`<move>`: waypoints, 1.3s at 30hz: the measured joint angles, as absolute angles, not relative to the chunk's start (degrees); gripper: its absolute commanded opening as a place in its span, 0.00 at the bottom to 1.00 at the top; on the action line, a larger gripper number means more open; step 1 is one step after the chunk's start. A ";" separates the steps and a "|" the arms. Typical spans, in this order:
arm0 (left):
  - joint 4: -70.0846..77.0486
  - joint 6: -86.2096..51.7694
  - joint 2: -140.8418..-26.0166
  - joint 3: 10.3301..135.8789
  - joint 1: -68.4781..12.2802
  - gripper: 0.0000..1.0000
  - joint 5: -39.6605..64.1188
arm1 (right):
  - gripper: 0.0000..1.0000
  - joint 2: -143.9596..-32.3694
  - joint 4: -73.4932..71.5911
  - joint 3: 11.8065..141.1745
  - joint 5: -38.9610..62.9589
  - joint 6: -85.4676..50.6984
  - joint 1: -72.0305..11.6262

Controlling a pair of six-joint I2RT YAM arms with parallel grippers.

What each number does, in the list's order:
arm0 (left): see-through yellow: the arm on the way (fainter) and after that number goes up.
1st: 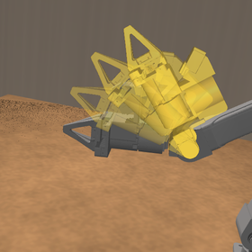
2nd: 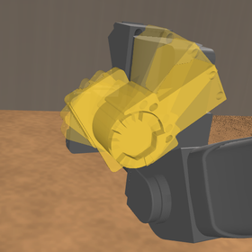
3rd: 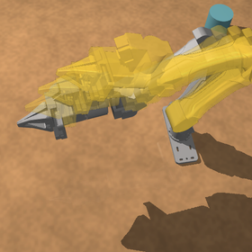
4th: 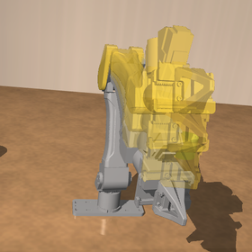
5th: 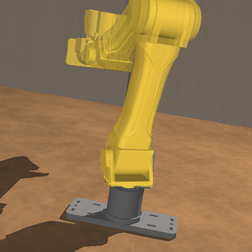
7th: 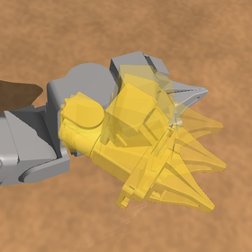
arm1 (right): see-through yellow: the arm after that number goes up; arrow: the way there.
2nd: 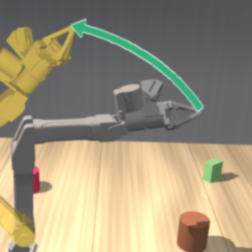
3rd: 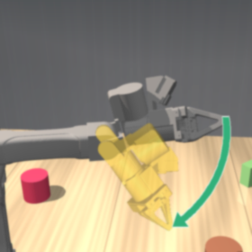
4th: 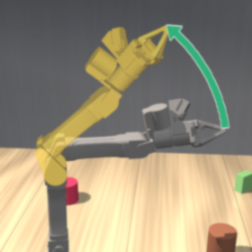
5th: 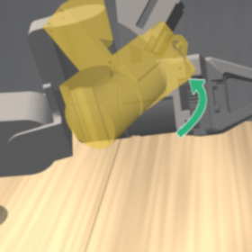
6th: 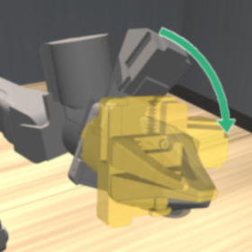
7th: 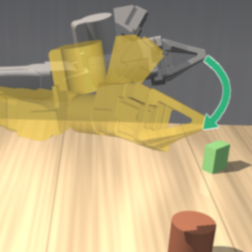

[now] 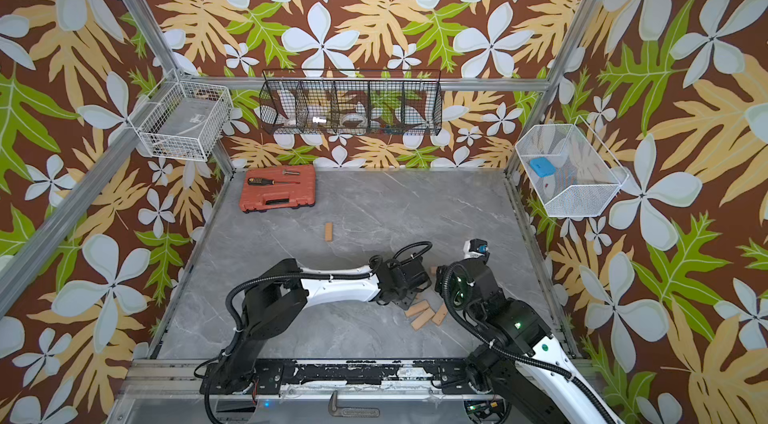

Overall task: Assemble the letter k with building blocks
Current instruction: Pick up the building block from the center of the board, then place the building block at the center of the board.

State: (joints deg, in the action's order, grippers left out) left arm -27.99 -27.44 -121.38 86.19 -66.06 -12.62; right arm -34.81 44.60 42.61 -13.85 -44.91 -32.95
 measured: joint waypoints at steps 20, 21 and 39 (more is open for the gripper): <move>-24.82 -38.11 -103.55 71.79 -57.82 0.08 -16.25 | 0.68 -41.39 40.60 44.62 -10.11 -44.64 -32.95; -24.88 -39.07 -101.86 70.61 -56.80 0.08 -16.84 | 0.68 -42.72 39.88 44.97 -9.17 -44.49 -32.97; -27.40 -46.33 -97.23 63.61 -37.56 0.06 -21.21 | 0.67 -51.16 30.68 44.29 -0.99 -44.95 -33.06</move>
State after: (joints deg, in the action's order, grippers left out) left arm -27.40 -46.33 -97.23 63.61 -37.56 -21.21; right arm -51.16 30.68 44.29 -0.99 -44.95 -33.06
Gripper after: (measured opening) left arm 0.266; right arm 0.674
